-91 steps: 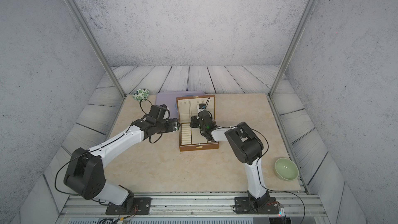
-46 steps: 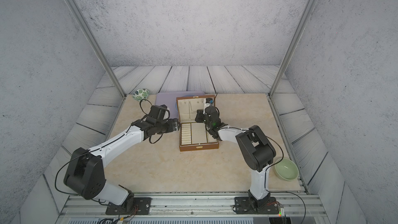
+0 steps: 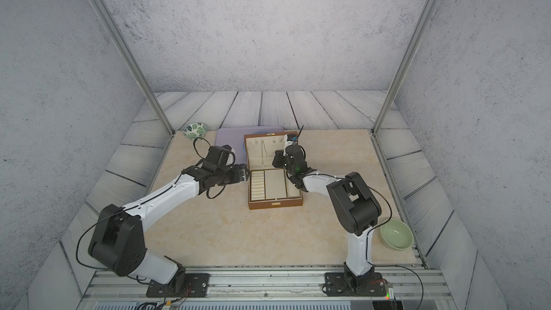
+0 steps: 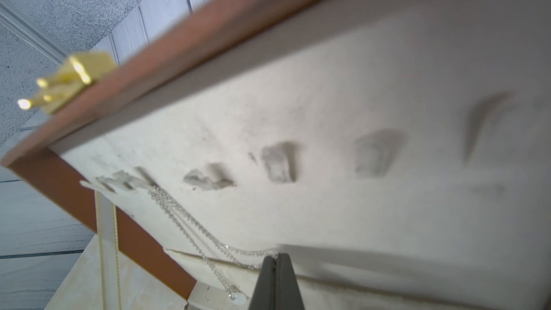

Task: Put jewelry chain into jewelry box
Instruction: Adjust the necklace in the storage slot.

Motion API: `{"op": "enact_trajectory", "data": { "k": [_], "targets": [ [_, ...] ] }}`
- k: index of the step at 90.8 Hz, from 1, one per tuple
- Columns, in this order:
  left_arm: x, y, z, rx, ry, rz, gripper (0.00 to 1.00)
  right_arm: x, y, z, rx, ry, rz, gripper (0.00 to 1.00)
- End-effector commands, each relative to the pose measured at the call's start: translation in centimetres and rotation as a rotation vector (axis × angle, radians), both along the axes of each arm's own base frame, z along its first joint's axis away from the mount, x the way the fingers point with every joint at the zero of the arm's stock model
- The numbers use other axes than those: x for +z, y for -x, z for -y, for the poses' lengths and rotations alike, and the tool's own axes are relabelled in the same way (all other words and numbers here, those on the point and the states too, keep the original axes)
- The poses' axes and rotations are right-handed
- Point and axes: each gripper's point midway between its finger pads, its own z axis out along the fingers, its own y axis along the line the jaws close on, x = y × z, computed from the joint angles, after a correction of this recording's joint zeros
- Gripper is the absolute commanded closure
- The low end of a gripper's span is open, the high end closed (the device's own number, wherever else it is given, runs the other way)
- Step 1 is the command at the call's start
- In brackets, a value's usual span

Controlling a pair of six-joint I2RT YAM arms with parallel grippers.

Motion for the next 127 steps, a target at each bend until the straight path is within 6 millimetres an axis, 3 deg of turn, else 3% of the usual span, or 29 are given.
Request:
{"op": "enact_trajectory", "data": {
  "k": [1, 36, 52, 86, 108, 127],
  "targets": [
    [0.5, -0.1, -0.2, 0.001, 0.010, 0.009, 0.22, -1.0, -0.5, -0.5, 0.024, 0.013, -0.024, 1.00],
    [0.4, -0.2, 0.0, -0.002, 0.016, 0.006, 0.22, -2.4, -0.2, -1.5, 0.060, -0.006, -0.056, 1.00],
    [0.4, -0.2, 0.1, -0.004, 0.020, 0.005, 0.22, -2.0, -0.1, -0.9, 0.033, -0.008, -0.049, 0.81],
    [0.6, 0.0, -0.4, 0.004, -0.003, 0.009, 0.22, 0.8, 0.7, 0.8, -0.030, -0.077, -0.069, 0.70],
    [-0.8, 1.1, -1.9, 0.034, -0.067, -0.040, 0.22, 0.1, 1.8, 1.8, -0.112, -0.152, -0.239, 0.68],
    [-3.8, 3.1, -3.5, 0.026, -0.161, -0.144, 0.23, -1.2, 2.5, 1.7, -0.174, -0.263, -0.394, 0.68]
  ]
}}
